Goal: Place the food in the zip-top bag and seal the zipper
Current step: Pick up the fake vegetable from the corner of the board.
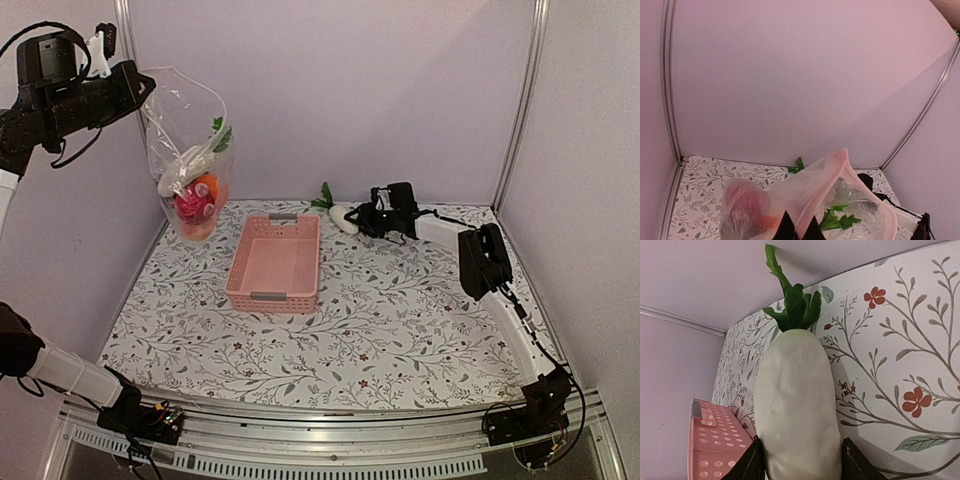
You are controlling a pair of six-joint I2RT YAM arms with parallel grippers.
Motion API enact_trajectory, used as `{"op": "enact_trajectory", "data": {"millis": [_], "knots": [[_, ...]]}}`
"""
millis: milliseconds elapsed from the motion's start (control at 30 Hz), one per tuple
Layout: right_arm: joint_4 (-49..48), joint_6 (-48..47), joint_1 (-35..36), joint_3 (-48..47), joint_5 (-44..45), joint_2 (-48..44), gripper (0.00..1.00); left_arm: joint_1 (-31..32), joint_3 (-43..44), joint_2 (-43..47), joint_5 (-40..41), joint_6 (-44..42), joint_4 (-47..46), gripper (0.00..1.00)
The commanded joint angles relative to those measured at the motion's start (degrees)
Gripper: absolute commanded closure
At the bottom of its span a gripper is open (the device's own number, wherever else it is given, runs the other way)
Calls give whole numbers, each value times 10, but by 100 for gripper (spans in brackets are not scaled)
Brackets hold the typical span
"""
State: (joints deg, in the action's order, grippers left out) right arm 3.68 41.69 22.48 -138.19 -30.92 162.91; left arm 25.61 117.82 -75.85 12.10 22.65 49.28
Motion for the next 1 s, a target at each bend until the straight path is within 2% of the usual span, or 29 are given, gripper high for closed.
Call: {"op": "enact_trajectory", "data": {"millis": [0, 233, 433, 633, 833, 967], "knots": [[34, -8, 5, 48, -6, -15, 61, -10, -10, 20, -14, -14, -9, 100], [26, -29, 11, 182, -11, -107, 71, -13, -37, 35, -28, -27, -37, 100], [22, -47, 21, 348, 0, -274, 74, -19, -61, 22, -66, -23, -75, 100], [70, -65, 27, 465, 10, -444, 76, -21, -132, 14, -159, 48, -180, 100], [165, -95, 26, 514, 53, -593, 77, -16, -184, -42, -281, 156, -293, 100], [215, -119, 21, 509, 92, -682, 77, 4, -177, -96, -300, 190, -324, 100]]}}
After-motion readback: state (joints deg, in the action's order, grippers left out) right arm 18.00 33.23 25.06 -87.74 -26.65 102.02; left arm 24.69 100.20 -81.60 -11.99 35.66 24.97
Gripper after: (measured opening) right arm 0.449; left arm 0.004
